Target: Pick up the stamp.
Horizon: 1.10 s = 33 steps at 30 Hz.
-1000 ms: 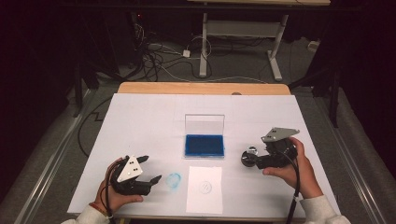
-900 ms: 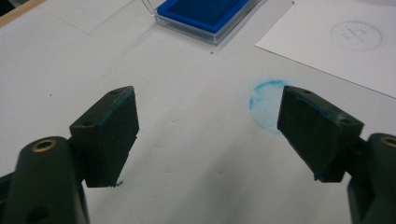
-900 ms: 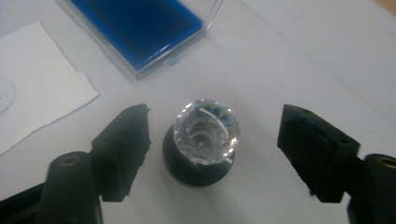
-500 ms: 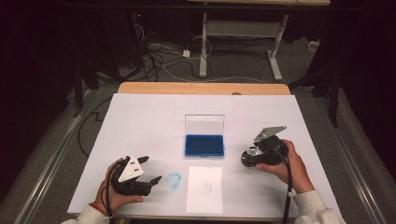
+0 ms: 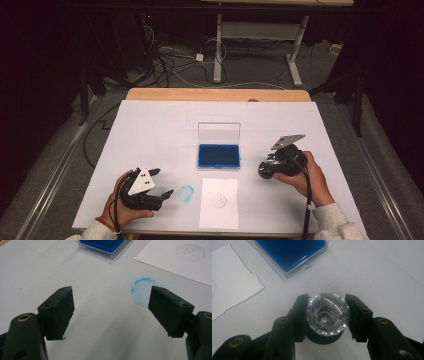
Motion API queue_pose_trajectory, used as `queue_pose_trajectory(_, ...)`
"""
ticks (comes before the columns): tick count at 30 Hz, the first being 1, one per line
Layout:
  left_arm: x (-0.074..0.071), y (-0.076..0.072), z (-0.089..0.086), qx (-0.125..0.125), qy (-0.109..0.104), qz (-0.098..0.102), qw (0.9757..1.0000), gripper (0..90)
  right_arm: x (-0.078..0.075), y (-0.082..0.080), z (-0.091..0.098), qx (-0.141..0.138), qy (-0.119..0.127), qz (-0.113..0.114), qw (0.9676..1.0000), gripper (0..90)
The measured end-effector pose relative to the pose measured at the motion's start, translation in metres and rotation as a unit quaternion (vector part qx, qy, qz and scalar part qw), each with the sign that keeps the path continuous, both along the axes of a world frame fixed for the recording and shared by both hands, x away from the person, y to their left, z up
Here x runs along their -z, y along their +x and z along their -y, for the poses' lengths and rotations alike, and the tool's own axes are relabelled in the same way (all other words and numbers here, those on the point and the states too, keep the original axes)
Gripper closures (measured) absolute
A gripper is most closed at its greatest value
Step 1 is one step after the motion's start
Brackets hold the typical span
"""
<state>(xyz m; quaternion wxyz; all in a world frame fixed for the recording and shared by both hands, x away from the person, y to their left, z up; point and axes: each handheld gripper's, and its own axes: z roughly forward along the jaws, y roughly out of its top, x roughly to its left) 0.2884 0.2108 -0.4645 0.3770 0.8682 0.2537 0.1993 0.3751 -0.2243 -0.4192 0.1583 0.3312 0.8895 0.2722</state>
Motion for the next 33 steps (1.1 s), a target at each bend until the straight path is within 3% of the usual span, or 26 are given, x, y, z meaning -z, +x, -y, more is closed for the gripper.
queue_pose_trajectory(12, 0.000, 0.000, 0.000, 0.003, 0.001, 0.001, 1.0000, 20.7, 0.000, -0.002, -0.001, -0.002, 0.000, 0.005, 1.0000, 56.7)
queue_pose_trajectory(33, 0.000, 0.000, 0.000, -0.002, 0.000, 0.002, 1.0000, 20.9, -0.024, -0.017, -0.003, -0.012, 0.035, 0.070, 0.9968, 56.8)
